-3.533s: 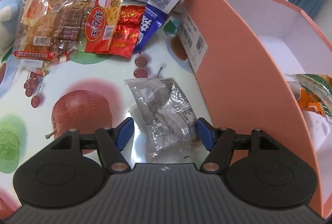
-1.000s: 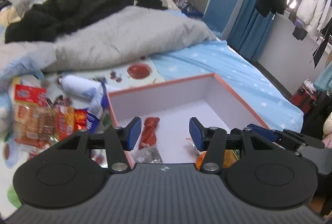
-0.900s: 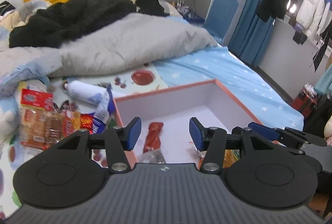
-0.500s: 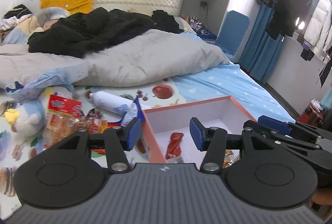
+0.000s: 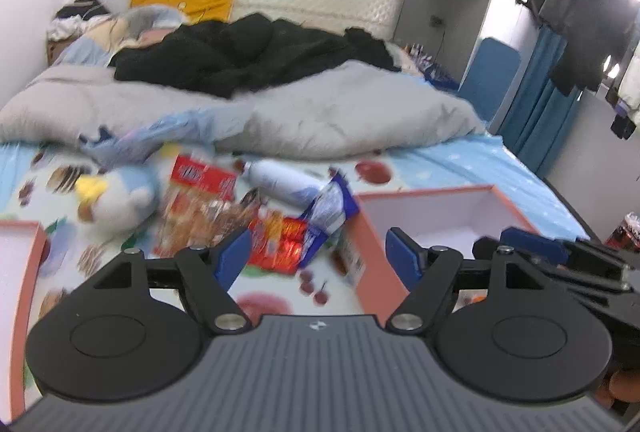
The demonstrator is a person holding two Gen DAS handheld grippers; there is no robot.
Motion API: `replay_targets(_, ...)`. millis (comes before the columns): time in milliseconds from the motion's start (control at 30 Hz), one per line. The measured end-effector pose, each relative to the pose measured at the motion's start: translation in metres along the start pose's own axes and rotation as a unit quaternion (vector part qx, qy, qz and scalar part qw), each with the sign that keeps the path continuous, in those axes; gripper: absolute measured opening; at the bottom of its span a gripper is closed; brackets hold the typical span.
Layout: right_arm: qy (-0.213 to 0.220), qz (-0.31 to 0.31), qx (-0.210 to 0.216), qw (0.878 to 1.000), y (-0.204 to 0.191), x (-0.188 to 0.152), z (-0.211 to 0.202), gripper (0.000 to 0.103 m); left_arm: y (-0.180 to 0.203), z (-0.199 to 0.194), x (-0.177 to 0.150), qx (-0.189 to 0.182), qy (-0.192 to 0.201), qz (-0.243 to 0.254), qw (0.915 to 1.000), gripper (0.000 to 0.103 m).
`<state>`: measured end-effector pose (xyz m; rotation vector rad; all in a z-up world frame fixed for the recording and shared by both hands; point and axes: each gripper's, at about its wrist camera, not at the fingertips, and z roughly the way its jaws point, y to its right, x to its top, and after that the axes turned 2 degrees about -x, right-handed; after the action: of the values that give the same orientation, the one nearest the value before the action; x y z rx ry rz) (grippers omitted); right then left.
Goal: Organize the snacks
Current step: 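Withdraw both grippers from the box back toward the snack pile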
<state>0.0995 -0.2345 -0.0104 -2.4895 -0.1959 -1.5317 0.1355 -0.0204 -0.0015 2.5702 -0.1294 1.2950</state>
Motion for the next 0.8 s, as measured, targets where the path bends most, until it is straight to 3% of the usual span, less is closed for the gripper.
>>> replay_targets(267,-0.015,-0.016,-0.003,1.000,-0.030,-0.026,0.011,0.039,-0.034,-0.005,-0.035,0.023,-0.014,-0.010,0.9996,0.078)
replay_targets(467,-0.029,-0.021,0.013,0.999,-0.049,-0.045,0.013,0.039,-0.056,-0.010,-0.049,0.032,-0.019,-0.022,0.9991,0.078)
replay_targets(800,-0.060,-0.056,0.003,0.997,-0.078,-0.080,0.020,0.039,-0.081,-0.007,-0.075,0.039,-0.038,-0.048,0.9973,0.078)
